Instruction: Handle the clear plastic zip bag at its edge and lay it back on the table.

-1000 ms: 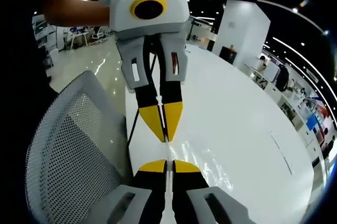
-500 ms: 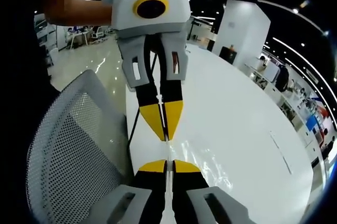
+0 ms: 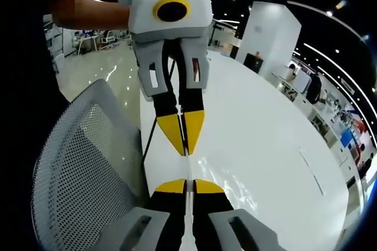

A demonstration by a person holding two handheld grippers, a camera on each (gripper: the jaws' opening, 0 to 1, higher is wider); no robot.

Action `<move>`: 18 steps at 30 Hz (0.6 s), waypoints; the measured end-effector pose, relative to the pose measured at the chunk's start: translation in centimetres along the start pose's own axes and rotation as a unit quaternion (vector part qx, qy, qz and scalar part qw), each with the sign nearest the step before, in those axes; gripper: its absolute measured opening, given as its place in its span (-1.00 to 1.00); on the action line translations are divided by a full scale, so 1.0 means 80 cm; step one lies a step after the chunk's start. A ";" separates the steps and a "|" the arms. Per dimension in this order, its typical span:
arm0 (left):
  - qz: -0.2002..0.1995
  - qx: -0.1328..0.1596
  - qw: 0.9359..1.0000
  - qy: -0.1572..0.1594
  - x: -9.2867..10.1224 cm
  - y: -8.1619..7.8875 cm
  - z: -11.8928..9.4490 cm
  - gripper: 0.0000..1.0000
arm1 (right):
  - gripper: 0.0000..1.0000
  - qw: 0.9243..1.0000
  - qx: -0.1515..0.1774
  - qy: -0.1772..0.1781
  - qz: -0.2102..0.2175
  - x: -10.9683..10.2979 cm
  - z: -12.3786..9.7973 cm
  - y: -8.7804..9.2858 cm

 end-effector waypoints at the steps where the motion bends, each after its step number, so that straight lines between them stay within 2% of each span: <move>1: 0.000 0.000 1.000 -0.002 0.000 0.000 -0.001 -1.00 | -1.00 1.000 0.000 0.001 -0.001 0.000 0.000 0.000; 18: -0.008 0.010 1.000 -0.013 -0.002 -0.001 -0.007 -1.00 | -1.00 1.000 -0.002 0.006 -0.001 0.004 -0.008 0.003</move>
Point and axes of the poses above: the point that each gripper's makers call its tool centre point, and the gripper's own axes: z roughly forward along the fingers, x roughly to its right, y roughly out of its underside, the point moved 4 cm from there along -z, roughly backward along the fingers, and after that the axes turned 9 degrees about y, right-handed, at the moved point
